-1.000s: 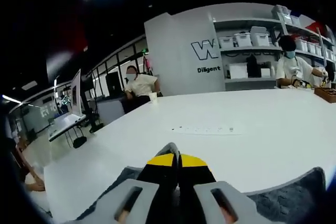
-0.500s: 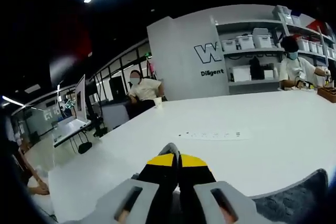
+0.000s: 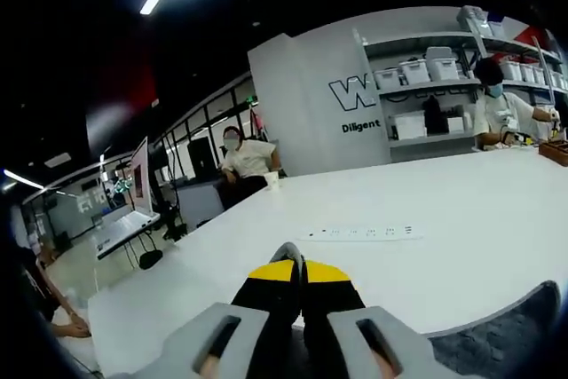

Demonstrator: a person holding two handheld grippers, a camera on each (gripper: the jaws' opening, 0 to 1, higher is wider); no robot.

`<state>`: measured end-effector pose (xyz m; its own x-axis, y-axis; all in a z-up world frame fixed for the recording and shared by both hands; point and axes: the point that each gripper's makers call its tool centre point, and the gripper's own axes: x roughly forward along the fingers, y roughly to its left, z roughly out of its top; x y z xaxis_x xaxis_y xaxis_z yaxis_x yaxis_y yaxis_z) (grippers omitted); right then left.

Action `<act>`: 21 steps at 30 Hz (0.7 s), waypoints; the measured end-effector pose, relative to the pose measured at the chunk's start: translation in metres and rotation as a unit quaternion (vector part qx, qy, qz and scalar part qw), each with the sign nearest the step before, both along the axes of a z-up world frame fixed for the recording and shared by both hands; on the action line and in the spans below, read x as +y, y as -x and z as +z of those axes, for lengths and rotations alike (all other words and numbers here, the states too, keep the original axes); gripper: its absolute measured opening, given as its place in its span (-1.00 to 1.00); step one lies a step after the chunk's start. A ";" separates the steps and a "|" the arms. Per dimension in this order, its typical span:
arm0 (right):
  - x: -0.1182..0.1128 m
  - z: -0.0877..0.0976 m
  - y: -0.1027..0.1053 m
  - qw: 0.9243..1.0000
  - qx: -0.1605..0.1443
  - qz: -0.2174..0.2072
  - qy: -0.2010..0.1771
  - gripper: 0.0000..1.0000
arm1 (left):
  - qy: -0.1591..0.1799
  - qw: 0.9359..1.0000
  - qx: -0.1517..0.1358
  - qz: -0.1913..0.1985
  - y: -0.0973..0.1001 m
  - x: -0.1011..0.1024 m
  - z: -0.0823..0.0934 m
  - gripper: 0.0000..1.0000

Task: Open the folded towel by lifting each exposed corner and separating the folded layers until the towel lies flat within the target outline without major curled edges

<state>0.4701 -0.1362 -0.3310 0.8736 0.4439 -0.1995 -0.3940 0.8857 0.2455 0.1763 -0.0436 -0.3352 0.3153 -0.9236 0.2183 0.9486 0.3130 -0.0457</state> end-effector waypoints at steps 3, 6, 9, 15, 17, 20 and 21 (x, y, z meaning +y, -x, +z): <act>-0.004 0.003 -0.014 1.000 0.002 -0.001 0.008 -1.00 | -0.007 1.000 -0.006 0.002 -0.001 0.000 0.001 -1.00; -0.004 0.008 -0.019 1.000 0.002 0.001 -0.003 -1.00 | -0.006 1.000 -0.010 0.002 -0.001 0.003 0.005 -1.00; 0.002 0.012 -0.016 1.000 -0.004 0.003 0.002 -1.00 | -0.004 1.000 -0.015 0.001 0.000 0.005 0.007 -1.00; 0.016 0.020 -0.014 1.000 -0.021 0.017 0.015 -1.00 | 0.003 1.000 -0.026 0.005 0.004 0.012 0.013 -1.00; 0.018 0.023 -0.015 0.999 -0.024 0.019 0.015 -1.00 | 0.005 1.000 -0.025 0.005 0.004 0.013 0.015 -1.00; 0.022 0.023 -0.013 0.999 -0.026 0.019 0.015 -1.00 | 0.006 1.000 -0.026 0.008 0.004 0.018 0.016 -1.00; 0.023 0.023 -0.012 0.999 -0.027 0.020 0.015 -1.00 | 0.006 1.000 -0.026 0.009 0.004 0.019 0.017 -1.00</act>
